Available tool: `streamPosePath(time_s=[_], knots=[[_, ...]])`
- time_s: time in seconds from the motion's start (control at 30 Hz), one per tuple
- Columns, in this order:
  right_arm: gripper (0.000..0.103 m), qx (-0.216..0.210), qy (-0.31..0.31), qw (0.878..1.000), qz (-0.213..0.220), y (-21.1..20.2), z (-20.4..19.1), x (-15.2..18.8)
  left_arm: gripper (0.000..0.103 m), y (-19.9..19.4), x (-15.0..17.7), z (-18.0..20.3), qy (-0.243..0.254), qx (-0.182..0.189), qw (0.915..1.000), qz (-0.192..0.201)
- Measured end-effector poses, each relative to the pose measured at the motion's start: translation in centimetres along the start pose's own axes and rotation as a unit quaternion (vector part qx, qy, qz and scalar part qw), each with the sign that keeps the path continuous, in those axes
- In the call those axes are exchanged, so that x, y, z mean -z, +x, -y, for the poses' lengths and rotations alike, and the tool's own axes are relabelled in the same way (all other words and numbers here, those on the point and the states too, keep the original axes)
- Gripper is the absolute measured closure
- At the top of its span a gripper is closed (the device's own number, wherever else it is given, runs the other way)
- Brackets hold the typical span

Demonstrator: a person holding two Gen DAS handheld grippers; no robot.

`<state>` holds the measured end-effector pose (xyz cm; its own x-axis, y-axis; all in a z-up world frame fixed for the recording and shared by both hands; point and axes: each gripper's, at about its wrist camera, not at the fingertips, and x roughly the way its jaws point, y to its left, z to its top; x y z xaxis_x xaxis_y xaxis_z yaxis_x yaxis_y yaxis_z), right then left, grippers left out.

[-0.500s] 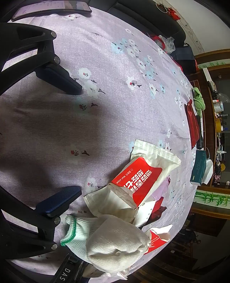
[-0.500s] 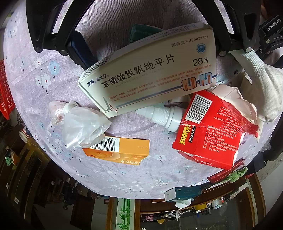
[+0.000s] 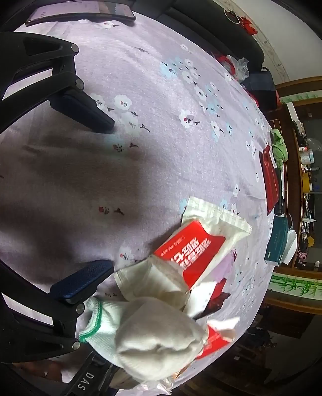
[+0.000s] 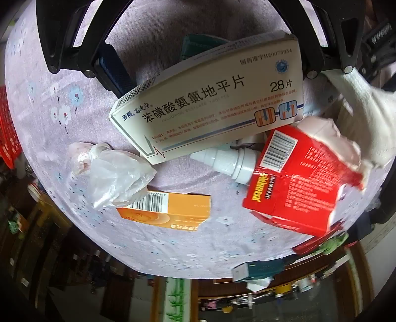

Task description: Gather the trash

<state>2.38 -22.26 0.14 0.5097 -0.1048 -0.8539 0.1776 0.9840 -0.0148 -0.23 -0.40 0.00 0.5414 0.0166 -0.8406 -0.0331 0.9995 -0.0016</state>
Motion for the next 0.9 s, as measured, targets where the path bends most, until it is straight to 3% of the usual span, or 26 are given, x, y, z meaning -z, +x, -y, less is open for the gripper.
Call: streamPosePath(time_s=[0.17,0.27,0.4,0.53,0.63,0.9], knots=[[0.0,-0.031,-0.044,0.998,-0.03,-0.1,0.2,-0.5,0.0,-2.3,0.9,0.7,0.02,-0.002,0.9983,0.055],[0.0,-0.059,-0.055,0.997,-0.019,-1.9,1.5,0.3,0.0,-4.3,1.7,1.2,0.026,0.009,0.9957,0.088],[0.0,-0.076,-0.069,0.994,0.028,-5.9,3.8,2.0,0.0,-7.3,3.0,2.1,0.038,0.028,0.9885,0.144],[0.0,-0.052,-0.059,0.991,0.106,-10.2,6.8,3.9,0.0,-10.2,4.7,3.0,0.032,0.042,0.9776,0.204],[0.0,-0.045,-0.043,0.987,0.15,-12.5,8.6,5.2,0.0,-10.9,5.2,4.0,0.043,0.049,0.9761,0.207],[0.0,-0.02,-0.012,0.982,0.19,-14.2,10.1,6.7,0.0,-12.8,6.5,5.5,0.047,0.07,0.9699,0.229]])
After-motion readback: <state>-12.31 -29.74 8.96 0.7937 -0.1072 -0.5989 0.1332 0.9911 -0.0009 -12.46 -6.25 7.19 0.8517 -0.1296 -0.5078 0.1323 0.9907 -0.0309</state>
